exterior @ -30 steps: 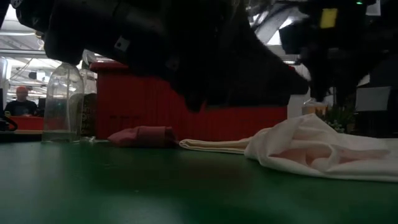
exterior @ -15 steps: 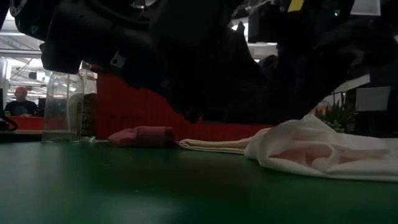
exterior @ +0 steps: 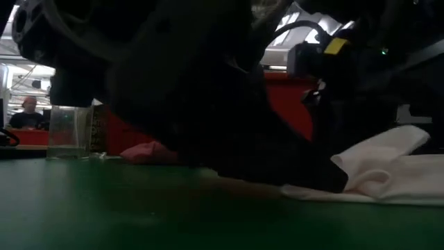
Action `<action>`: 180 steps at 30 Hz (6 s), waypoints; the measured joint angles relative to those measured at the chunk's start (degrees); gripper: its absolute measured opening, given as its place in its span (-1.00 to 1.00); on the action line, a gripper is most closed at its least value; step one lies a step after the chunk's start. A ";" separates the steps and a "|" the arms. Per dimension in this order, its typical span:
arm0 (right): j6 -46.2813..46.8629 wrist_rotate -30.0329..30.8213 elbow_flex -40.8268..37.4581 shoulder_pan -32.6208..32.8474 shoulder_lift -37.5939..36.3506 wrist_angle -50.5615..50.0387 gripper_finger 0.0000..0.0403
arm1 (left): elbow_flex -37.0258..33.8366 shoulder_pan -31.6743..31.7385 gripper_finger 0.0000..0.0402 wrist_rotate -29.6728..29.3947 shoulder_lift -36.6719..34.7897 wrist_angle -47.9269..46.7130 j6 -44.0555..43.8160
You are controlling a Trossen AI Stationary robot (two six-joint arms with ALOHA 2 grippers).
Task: Fold Laundry from Bin
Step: Fold the white underwear, then stack the folded white underwear on top of the pink underwear
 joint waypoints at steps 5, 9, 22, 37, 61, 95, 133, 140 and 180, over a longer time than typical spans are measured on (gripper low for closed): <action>0.14 0.00 -0.13 0.02 -0.22 -0.51 -0.10 | 0.00 -1.45 -0.28 -0.97 -0.05 -0.01 -0.02; 0.10 -0.78 -0.13 0.00 -1.05 -1.04 -0.10 | -0.12 -2.17 -0.28 -1.46 -1.56 -1.03 0.17; 0.33 -4.70 6.89 0.83 -2.91 -11.85 -0.10 | -0.11 -1.11 -0.28 -5.97 -6.60 0.54 2.99; 7.28 -1.56 7.98 12.48 -2.94 -3.85 -0.10 | -0.11 6.78 -0.28 -10.44 -6.58 -2.46 1.01; 6.58 -7.98 8.00 13.93 5.46 -3.98 -0.10 | 0.04 8.49 -0.28 -9.01 -6.34 -16.24 -0.22; -1.92 -13.40 8.00 13.92 -1.75 -7.53 -0.10 | -0.11 5.33 -0.28 -7.08 -12.76 -14.82 -0.13; -11.34 -1.88 8.16 18.05 8.20 -3.62 -0.16 | -0.11 5.21 -0.28 -2.93 -12.74 -14.73 -0.35; -14.15 0.27 7.99 17.48 8.35 -0.87 -0.46 | -0.09 2.99 -0.28 3.77 -12.74 -14.73 -0.44; -10.78 5.18 7.96 13.33 8.46 15.49 -0.96 | -0.04 -1.65 -0.28 -5.05 -12.68 -23.87 7.52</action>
